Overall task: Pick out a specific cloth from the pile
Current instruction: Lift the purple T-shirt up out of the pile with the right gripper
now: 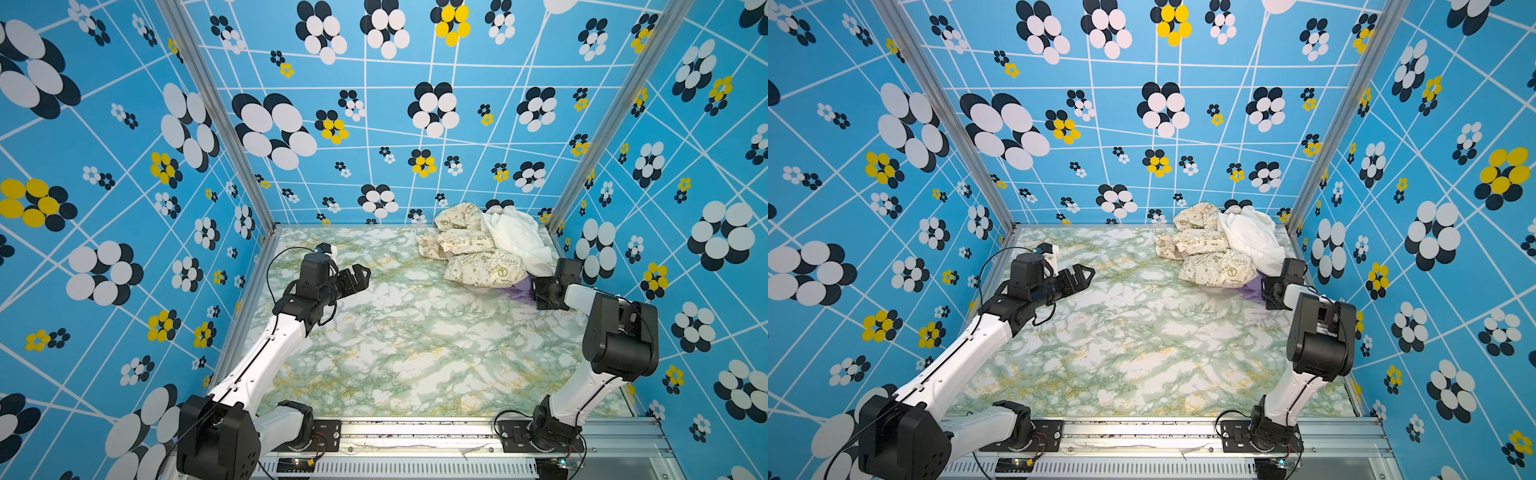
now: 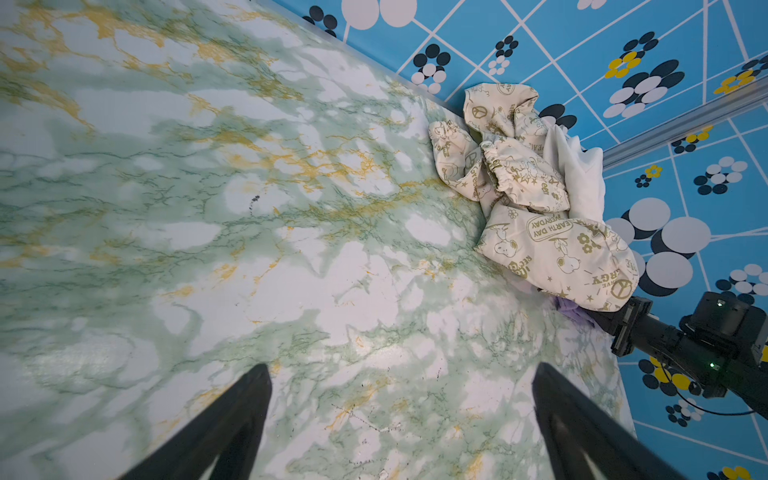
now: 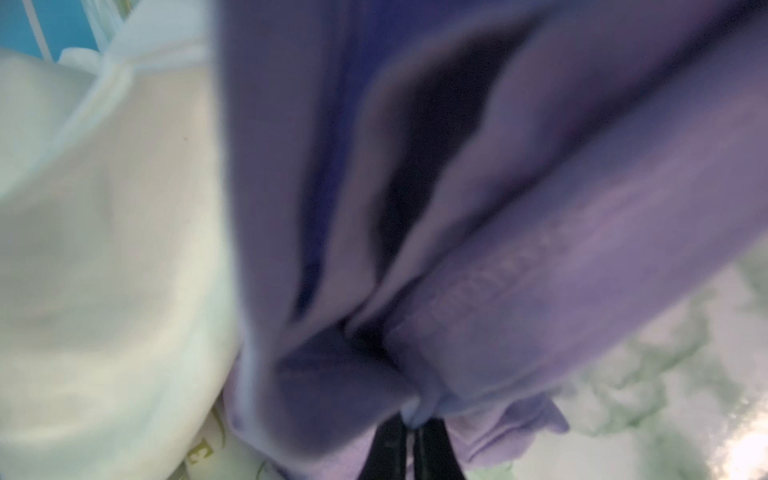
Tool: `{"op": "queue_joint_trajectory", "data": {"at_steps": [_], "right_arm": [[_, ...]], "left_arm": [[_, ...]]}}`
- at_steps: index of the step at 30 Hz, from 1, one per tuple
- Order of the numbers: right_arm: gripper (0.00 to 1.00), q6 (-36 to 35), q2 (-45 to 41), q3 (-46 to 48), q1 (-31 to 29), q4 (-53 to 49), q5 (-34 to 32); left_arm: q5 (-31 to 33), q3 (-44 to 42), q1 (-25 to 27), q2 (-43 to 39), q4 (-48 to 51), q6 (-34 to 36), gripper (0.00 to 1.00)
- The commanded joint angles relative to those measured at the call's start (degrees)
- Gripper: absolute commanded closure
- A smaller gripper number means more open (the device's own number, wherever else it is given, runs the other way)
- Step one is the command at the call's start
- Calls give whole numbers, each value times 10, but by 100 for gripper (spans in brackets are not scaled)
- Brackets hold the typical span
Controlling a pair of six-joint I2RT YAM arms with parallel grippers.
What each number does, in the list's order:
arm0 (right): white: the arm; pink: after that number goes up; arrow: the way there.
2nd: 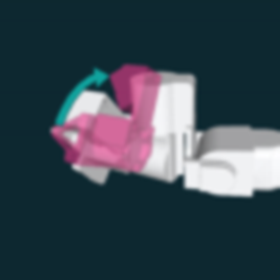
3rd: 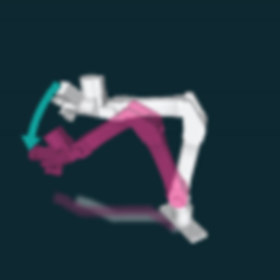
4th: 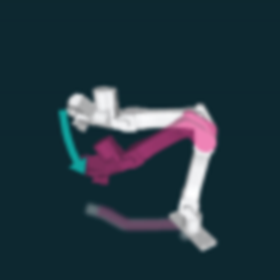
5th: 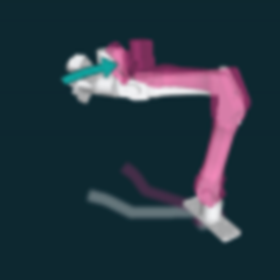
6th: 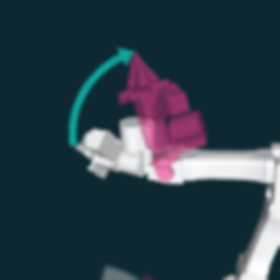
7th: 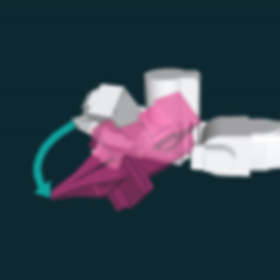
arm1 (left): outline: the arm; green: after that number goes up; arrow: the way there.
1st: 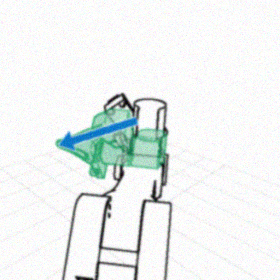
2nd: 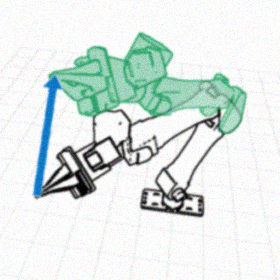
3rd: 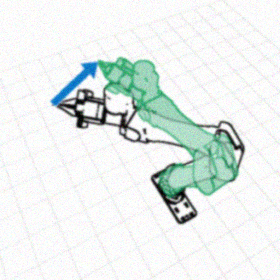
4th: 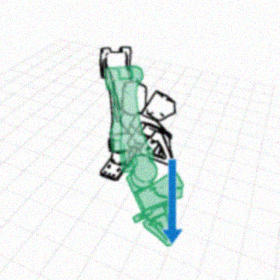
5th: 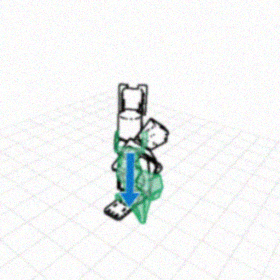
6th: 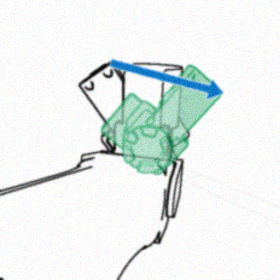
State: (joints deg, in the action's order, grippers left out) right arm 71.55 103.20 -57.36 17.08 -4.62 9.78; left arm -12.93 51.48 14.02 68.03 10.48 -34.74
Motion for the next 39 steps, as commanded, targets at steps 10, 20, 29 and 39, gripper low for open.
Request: {"op": "queue_joint_trajectory", "data": {"at_steps": [10,20,29,39], "right_arm": [[100,-11,-113,3,2,-8,-57],[100,-22,-171,-41,-21,-2,-90],[100,-69,-211,-95,-55,-16,-153],[100,-134,-245,-135,-83,-13,-205]], "left_arm": [[73,8,30,6,-72,9,1],[60,47,42,34,-101,31,1],[58,102,41,55,-66,42,1],[50,110,28,50,-89,58,1]]}}
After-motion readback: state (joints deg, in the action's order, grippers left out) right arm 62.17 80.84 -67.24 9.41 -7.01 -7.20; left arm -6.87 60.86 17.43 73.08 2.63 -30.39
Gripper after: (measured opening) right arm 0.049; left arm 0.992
